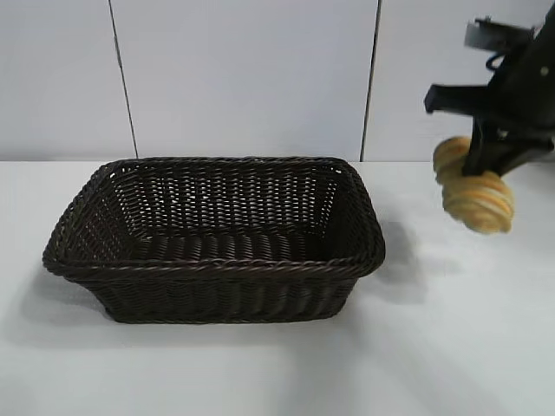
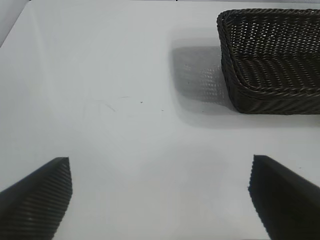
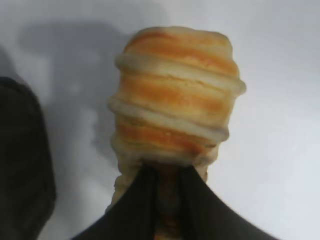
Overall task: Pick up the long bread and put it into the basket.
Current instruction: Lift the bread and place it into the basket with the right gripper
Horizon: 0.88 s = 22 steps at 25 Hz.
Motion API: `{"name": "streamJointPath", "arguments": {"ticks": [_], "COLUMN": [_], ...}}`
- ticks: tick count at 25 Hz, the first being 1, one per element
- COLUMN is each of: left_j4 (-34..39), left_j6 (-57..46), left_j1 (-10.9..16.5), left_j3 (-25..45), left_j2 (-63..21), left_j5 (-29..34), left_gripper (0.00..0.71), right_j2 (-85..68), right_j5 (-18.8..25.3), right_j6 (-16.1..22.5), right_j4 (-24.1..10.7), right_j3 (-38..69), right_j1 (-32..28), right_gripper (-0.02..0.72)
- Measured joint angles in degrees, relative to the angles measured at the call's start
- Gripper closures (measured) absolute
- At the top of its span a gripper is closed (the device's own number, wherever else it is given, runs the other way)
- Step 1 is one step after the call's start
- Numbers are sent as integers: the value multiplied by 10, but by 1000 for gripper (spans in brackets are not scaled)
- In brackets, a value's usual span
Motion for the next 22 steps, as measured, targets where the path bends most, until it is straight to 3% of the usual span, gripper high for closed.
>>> {"name": "streamJointPath", "arguments": {"ticks": [4,8,11,13,18,22], "left_j4": [0,0,0,0,0,0], "left_j6": [0,0,0,0,0,0], "left_j1": [0,0,0,0,0,0], "left_j3": [0,0,0,0,0,0], "left_j2": [0,0,0,0,0,0], "left_j5": [0,0,0,0,0,0], "left_gripper": [16,16,16,16,16,16], "right_j2": [0,0,2,7,41,83], "right_j5": [-12,-51,-89,-113,-163,-205], "right_j6": [-32,-77,-130,-192,-403,-510], "right_j4": [0,2,3,4,4,5], "right_j3": [-2,-2,-2,-3,-4,-5], "right_j1": [43,107,147,172,228,257], "right_gripper": [629,629,629,629,629,629]}}
